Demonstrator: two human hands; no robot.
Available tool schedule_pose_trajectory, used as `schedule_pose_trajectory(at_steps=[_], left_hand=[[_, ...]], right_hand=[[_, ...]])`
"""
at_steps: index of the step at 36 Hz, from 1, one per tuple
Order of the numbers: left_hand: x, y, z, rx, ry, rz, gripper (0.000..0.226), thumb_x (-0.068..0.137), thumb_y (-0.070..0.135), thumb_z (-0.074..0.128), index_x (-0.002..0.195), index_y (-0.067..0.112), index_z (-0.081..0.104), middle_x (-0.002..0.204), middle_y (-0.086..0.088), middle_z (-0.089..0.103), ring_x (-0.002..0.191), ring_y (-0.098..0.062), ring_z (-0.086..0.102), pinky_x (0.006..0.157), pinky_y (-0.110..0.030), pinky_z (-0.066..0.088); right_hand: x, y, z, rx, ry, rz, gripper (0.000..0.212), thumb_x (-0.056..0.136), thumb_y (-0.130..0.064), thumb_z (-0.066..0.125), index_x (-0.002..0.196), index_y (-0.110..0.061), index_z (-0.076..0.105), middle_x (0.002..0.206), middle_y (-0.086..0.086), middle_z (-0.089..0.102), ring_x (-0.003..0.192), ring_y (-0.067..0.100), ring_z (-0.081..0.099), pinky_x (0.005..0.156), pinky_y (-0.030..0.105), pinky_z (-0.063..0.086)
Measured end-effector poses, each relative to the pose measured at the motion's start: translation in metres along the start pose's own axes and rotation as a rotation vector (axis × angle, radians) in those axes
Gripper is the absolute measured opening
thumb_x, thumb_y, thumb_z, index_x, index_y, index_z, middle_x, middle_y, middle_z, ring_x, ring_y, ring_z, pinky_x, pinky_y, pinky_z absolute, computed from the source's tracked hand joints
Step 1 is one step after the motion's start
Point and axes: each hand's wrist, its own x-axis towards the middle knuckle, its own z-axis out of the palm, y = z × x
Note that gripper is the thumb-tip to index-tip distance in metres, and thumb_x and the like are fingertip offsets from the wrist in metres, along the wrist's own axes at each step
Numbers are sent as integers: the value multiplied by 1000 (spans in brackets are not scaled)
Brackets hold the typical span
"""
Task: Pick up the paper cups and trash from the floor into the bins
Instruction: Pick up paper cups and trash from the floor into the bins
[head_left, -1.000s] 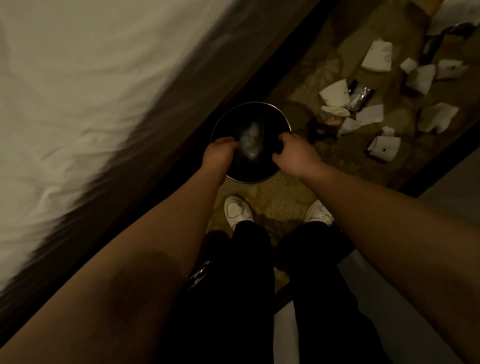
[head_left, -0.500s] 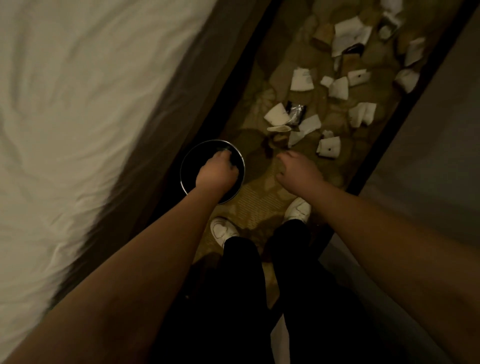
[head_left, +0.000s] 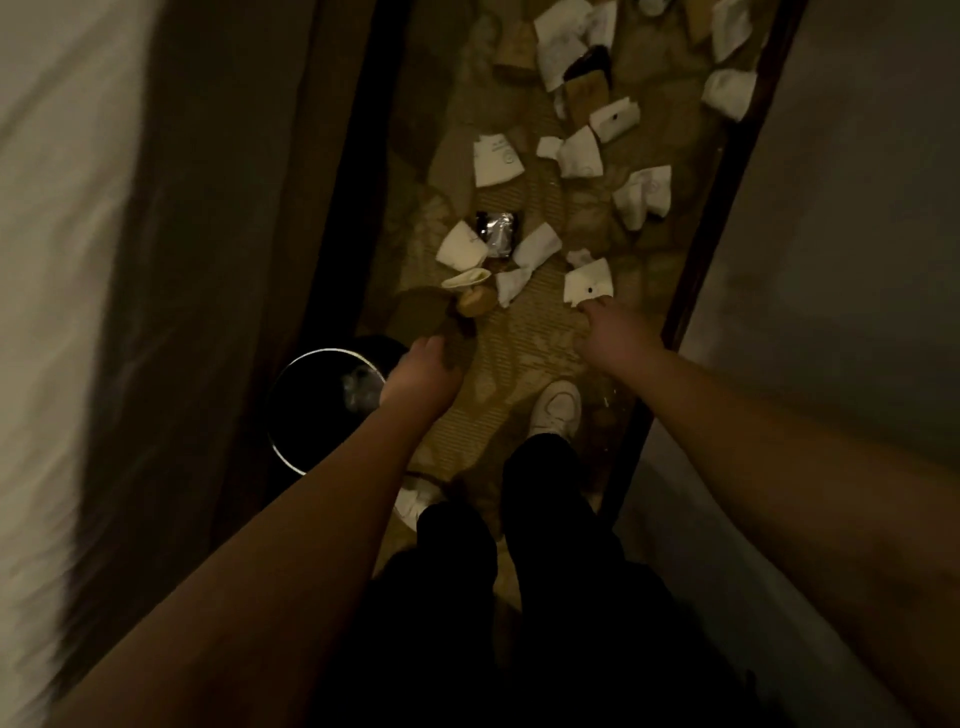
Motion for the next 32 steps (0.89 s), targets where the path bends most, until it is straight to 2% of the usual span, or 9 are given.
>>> schedule_pose_trajectory(at_steps=[5,11,15,20,23,25,27,29,32], left_hand=[[29,23,11,-7,-33,-18,47,95,30,55,138,12,48,141,-12,47,122,-31,53,94,-38,45],[87,25,31,-18,-46,3,38,96,28,54,132,13,53,133,-10,54,119,-29,55,86,-34,41],[133,17,52,-49,-62,-4,32,98,26,52,127,13,57,126,-11,60,114,-30,58,83,-32,40],[183,4,79,-74,-64,9,31,102,30,48,121,9,61,124,-14,62,113,-32,59,89,-37,44],[215,-6,100,-120,-49,-2,39,95,45,53,122,18,62,123,-9,63,113,-29,60,88,-36,44],[244,-21,118,-112,-77,20,49,90,51,52,129,21,60,130,-9,61,117,-28,58,97,-40,46],[291,-52,148,-168,-29,-5,68,80,65,55,137,27,53,136,-4,58,122,-24,56,103,-48,47],[303,-51,153,-233,50,-77,90,71,76,60,145,27,44,141,-3,53,125,-24,54,103,-51,47],[293,-26,145,-309,99,-201,89,80,55,70,150,15,33,149,-11,43,134,-30,46,108,-50,42]], right_hand=[[26,36,-6,86,40,62,50,94,-27,57,139,-8,49,138,18,49,121,33,51,97,39,46],[74,70,18,224,15,155,47,93,-30,60,134,-8,55,133,14,52,117,30,53,94,33,45],[111,90,44,249,18,191,47,94,-27,57,138,-10,51,138,14,49,120,30,51,98,34,42],[160,111,77,178,2,194,51,97,-30,56,143,-10,44,143,17,44,126,33,46,96,33,37],[184,117,84,110,16,182,57,96,-29,57,147,-10,39,149,19,37,132,36,40,103,37,38],[201,120,85,108,35,174,59,96,-29,59,148,-10,39,152,19,32,136,37,36,109,39,35],[219,123,87,108,54,154,61,94,-30,62,147,-9,41,152,19,35,136,37,38,111,40,35],[235,127,88,102,61,136,63,93,-29,64,147,-8,40,153,18,34,137,36,36,110,39,34],[260,132,91,86,98,107,66,93,-29,64,149,-7,38,155,18,31,141,34,31,111,35,29]])
